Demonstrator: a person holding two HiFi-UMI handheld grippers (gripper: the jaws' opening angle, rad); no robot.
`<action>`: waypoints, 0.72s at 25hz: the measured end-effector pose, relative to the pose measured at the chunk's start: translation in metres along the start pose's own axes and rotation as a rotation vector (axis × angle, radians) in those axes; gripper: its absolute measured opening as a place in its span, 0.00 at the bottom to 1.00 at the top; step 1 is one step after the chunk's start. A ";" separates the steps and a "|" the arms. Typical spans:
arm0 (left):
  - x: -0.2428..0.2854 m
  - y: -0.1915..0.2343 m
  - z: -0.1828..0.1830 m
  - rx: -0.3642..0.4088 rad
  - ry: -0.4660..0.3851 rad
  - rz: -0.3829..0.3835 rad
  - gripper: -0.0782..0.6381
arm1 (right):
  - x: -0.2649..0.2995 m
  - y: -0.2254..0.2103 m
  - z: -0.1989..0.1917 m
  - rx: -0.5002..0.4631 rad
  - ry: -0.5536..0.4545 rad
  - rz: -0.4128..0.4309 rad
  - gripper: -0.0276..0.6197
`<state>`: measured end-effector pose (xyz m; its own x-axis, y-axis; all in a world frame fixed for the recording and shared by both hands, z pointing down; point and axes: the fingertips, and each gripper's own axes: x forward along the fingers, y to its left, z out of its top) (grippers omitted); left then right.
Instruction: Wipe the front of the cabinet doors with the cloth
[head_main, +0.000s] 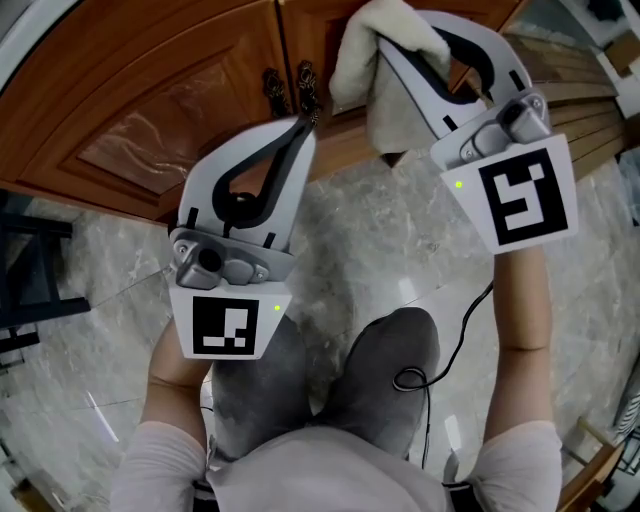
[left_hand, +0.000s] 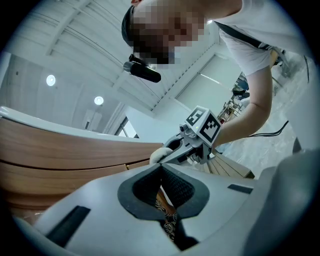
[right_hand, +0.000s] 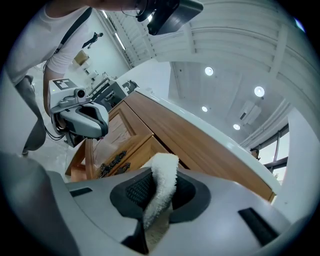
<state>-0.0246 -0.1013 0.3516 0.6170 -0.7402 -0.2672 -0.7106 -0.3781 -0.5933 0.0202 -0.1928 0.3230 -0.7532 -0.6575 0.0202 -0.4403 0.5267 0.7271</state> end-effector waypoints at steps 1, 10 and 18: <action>0.001 -0.001 0.000 -0.001 -0.001 0.000 0.13 | -0.001 -0.002 -0.002 0.004 0.000 -0.005 0.16; 0.005 -0.007 -0.005 0.006 0.013 0.002 0.13 | -0.009 -0.019 -0.019 -0.004 0.011 -0.029 0.16; 0.011 -0.016 -0.002 0.008 0.008 -0.006 0.13 | -0.026 -0.043 -0.047 -0.077 0.093 -0.055 0.16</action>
<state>-0.0070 -0.1047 0.3594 0.6186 -0.7423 -0.2573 -0.7039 -0.3783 -0.6012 0.0813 -0.2240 0.3238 -0.6786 -0.7335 0.0398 -0.4385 0.4479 0.7791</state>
